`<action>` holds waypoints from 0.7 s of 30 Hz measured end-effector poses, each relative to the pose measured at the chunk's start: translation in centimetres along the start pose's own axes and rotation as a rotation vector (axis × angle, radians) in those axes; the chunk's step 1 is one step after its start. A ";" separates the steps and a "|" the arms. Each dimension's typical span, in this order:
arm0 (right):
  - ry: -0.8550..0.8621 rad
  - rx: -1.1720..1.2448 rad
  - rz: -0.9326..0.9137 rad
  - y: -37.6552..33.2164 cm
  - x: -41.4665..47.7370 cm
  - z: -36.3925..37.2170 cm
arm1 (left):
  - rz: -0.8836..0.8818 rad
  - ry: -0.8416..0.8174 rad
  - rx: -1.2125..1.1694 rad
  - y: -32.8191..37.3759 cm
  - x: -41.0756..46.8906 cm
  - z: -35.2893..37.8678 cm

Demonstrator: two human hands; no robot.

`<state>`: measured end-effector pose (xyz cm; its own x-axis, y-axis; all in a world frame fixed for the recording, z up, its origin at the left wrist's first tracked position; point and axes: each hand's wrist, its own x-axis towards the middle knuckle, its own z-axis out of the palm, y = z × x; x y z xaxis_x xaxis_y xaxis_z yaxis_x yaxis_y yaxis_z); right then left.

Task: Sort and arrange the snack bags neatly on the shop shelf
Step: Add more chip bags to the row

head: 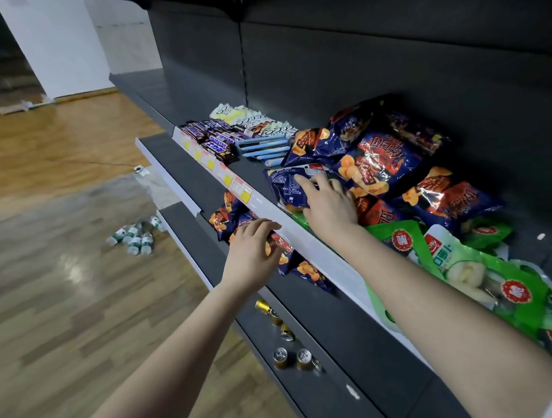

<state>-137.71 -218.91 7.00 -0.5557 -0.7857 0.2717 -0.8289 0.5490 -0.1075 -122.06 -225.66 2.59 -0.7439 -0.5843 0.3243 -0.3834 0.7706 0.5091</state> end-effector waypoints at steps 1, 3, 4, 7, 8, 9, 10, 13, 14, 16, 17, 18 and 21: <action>-0.002 0.006 0.005 0.0 0.1 0.0 | -0.003 0.001 -0.004 0.1 0.1 -0.1; 0.012 0.036 0.012 0.1 0.2 -0.2 | -0.004 0.001 -0.007 0.4 0.2 -0.2; 0.030 0.058 0.010 0.2 0.1 -0.4 | -0.004 0.001 -0.008 0.6 0.2 -0.3; 0.115 0.095 -0.024 0.7 -0.3 -1.4 | 0.004 0.009 -0.014 1.2 0.6 -0.3; 0.141 0.102 -0.038 1.0 -0.6 -1.9 | 0.011 0.015 -0.018 1.5 0.9 -0.4; 0.164 0.110 -0.045 1.3 -0.8 -2.5 | 0.021 0.025 -0.024 2.0 1.2 -0.4; 0.186 0.121 -0.044 1.7 -1.1 -3.1 | 0.033 0.038 -0.034 2.5 1.6 -0.4; 0.260 0.149 -0.001 3.6 -2.1 -5.2 | 0.092 0.085 -0.081 4.6 2.8 -0.6; 0.282 0.152 0.018 4.3 -2.5 -5.8 | 0.116 0.096 -0.102 5.5 3.1 -0.6; 0.315 0.137 0.057 6.1 -3.6 -7.1 | 0.163 0.107 -0.136 7.5 3.8 -0.5; 0.325 0.113 0.077 7.1 -4.3 -7.7 | 0.192 0.108 -0.148 8.5 4.1 -0.3; 0.333 0.083 0.095 8.2 -5.1 -8.2 | 0.226 0.104 -0.159 9.5 4.2 0.0; 0.360 0.039 0.145 11.2 -7.9 -9.6 | 0.332 0.077 -0.178 12.9 4.4 1.2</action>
<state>-141.99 -203.77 12.86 -0.6148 -0.5464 0.5687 -0.7489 0.6305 -0.2039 -130.95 -217.99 9.60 -0.7657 -0.3329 0.5503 -0.0226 0.8690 0.4942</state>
